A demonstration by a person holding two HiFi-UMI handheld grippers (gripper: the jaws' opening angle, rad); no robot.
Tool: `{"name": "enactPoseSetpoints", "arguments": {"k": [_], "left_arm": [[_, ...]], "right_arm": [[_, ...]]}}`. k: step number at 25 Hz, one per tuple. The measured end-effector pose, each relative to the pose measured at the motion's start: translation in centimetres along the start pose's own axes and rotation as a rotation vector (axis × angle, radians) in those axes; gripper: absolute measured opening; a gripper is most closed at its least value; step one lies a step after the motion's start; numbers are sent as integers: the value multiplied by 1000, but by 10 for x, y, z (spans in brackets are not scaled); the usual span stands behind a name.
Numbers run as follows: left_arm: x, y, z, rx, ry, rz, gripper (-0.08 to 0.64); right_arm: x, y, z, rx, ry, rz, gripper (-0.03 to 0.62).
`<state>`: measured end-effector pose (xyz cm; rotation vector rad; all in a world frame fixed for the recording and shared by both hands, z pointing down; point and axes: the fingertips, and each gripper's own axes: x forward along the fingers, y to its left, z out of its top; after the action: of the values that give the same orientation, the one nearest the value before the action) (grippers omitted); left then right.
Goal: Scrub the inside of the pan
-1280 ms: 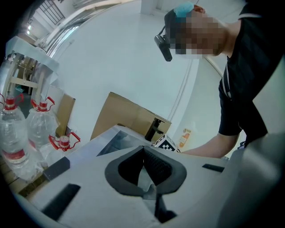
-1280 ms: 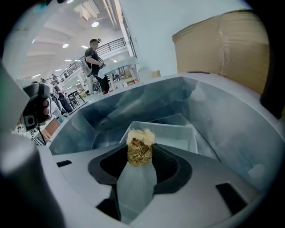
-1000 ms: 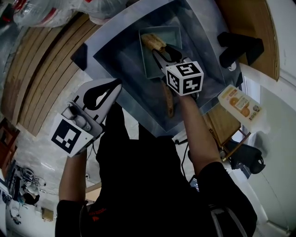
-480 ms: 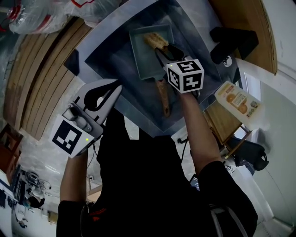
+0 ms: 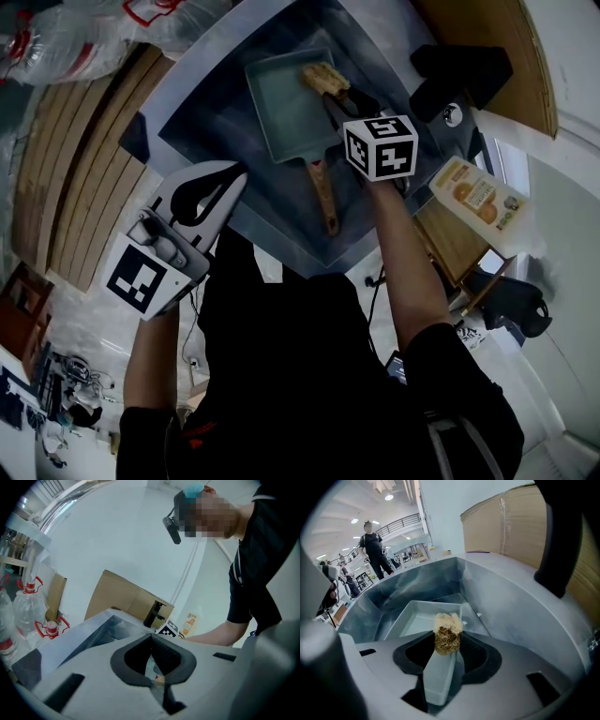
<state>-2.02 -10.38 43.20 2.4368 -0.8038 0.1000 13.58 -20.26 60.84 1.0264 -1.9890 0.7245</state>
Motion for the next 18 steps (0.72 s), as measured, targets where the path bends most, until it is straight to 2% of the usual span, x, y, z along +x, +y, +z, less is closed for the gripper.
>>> {"name": "enactPoseSetpoints", "arguments": {"k": [5,18], "left_arm": [[-5,-3,0,0,-11,0,18],[-47,-5,6,5,-69,26,18]], "right_arm": [[-8,9,3,-22,-8,8,175],[-23,74,1,-116,23,69,173]]}}
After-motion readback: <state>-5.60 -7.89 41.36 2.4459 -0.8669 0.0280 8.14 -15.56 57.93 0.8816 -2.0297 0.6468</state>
